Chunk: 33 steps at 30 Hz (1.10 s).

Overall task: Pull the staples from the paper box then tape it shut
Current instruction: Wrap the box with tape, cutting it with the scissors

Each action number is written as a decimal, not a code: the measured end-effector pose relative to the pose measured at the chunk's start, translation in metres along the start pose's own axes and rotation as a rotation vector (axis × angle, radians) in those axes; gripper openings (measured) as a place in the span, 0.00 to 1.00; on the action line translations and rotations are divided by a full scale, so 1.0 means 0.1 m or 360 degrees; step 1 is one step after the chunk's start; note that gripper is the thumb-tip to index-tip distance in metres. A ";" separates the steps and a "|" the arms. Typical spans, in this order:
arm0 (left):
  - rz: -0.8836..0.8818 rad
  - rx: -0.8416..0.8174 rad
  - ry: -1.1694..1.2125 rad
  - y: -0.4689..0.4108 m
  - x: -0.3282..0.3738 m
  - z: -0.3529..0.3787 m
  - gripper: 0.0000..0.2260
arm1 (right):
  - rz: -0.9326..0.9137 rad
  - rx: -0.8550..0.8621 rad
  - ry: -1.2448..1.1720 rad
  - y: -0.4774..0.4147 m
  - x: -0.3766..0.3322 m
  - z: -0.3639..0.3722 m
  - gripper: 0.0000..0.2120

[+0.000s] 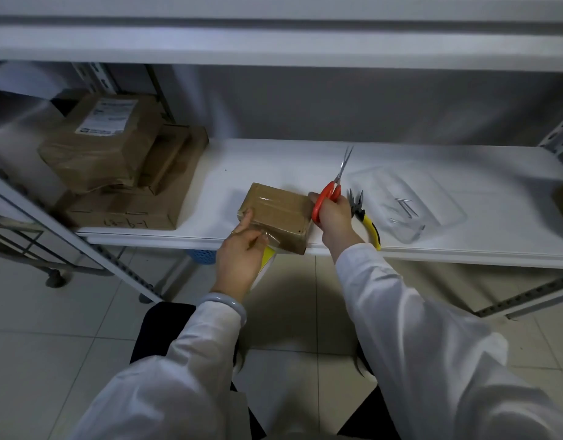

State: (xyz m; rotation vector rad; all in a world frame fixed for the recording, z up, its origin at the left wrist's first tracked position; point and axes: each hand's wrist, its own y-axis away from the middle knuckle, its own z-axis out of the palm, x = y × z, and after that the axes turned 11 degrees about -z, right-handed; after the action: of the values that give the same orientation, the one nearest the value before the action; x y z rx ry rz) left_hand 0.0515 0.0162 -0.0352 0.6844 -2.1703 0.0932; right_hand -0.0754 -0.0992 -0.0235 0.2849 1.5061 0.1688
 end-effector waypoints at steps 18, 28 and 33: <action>-0.0311 -0.0066 0.0831 -0.17 -0.01 -0.17 0.09 | -0.0261 -0.0637 0.0251 0.40 0.26 -0.25 0.30; -0.0414 -0.0246 0.1136 -0.07 -0.07 -0.12 0.10 | -0.0281 -0.0495 0.0477 0.38 0.38 -0.23 0.22; -0.0289 -0.0255 0.1304 -0.08 -0.06 -0.17 0.08 | -0.0328 -0.0028 0.0335 0.22 0.29 -0.26 0.12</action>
State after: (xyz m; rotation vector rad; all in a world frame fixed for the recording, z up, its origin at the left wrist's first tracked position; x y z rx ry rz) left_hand 0.0710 0.0169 -0.0304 0.6064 -1.3117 0.0835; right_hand -0.0982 -0.0682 -0.0457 0.0980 1.7311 0.0485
